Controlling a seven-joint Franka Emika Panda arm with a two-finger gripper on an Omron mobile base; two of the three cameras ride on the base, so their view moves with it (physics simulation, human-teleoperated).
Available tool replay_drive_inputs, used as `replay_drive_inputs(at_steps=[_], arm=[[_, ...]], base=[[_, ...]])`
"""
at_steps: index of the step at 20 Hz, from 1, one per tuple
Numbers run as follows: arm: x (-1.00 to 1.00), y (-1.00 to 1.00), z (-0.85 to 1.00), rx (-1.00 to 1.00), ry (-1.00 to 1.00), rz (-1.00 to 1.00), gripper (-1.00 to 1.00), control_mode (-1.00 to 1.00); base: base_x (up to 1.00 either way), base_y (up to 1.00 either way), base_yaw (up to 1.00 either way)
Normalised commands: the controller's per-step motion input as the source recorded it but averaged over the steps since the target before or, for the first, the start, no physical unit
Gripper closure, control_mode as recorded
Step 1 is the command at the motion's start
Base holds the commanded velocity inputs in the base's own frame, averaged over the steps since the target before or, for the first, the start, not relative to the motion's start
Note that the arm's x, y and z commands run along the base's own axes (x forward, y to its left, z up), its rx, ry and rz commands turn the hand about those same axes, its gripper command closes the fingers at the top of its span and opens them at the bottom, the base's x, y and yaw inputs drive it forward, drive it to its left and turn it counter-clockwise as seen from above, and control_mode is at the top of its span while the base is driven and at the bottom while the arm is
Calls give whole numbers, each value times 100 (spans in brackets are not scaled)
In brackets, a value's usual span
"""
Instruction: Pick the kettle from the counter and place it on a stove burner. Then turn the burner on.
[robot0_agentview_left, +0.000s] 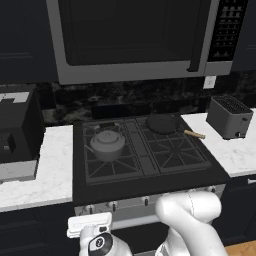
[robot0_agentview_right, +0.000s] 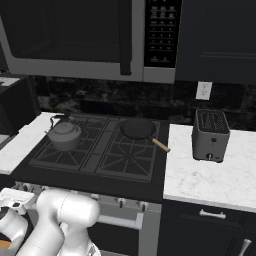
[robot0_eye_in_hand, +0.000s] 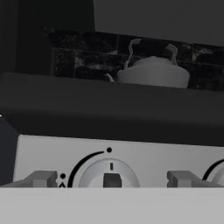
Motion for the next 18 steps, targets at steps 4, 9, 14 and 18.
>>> replay_drive_inputs(at_steps=[4, 9, 14, 18], arm=[[11, 0, -26, 0, 0, 0, -100, -100], [2, 0, -5, 0, 0, 0, -100, -100], [0, 0, 0, 0, 0, 0, 100, -100], [9, 0, 0, 0, 7, 0, 100, -100]], base=[[0, 0, 0], [0, 0, 0], [0, 0, 0], [0, 0, 0]])
